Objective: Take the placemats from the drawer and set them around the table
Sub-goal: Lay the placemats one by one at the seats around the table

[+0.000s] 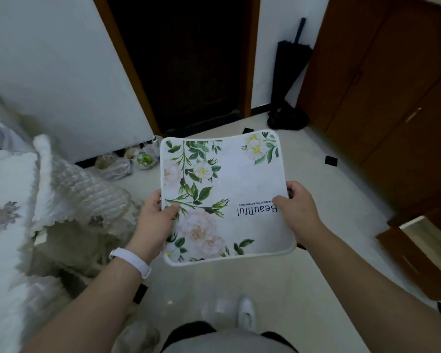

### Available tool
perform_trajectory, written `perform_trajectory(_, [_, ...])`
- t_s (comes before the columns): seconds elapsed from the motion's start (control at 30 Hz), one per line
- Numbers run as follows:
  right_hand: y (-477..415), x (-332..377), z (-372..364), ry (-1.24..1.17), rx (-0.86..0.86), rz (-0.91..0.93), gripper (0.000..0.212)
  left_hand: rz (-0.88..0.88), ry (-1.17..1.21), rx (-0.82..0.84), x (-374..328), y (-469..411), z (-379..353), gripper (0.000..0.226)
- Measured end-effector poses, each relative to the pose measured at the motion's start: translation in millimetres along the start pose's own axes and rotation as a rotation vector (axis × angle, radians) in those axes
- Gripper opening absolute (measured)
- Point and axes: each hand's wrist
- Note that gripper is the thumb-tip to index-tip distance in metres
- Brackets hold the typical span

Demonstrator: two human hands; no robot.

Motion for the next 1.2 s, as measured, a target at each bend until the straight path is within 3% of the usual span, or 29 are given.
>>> perform_trajectory(0.43, [-110.9, 59.7, -116.5, 0.048, 0.248, 0.068, 0.02, 0.012, 0.038, -0.247, -21.2, -82.1, 57.3, 0.033])
perform_trajectory(0.67, [-185.8, 103.7, -196.8, 0.138, 0.26, 0.093, 0.019, 0.017, 0.137, -0.292, -18.7, -181.3, 95.2, 0.037])
perform_trajectory(0.93, [-255.8, 190.5, -289.3, 0.201, 0.251, 0.203, 0.02, -0.058, 0.148, -0.312, -70.5, -295.6, 156.7, 0.037])
perform_trajectory(1.2, [-298.0, 225.1, -382.6, 0.217, 0.392, 0.253, 0.021, -0.061, 0.185, -0.442, -86.1, -336.3, 223.0, 0.033])
Point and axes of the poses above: each hand's wrist, its own y-axis away from the middle knuckle, its own z-axis out of the back of the hand, x = y × z, and after that the axes turned 2 degrees about -y, right-handed
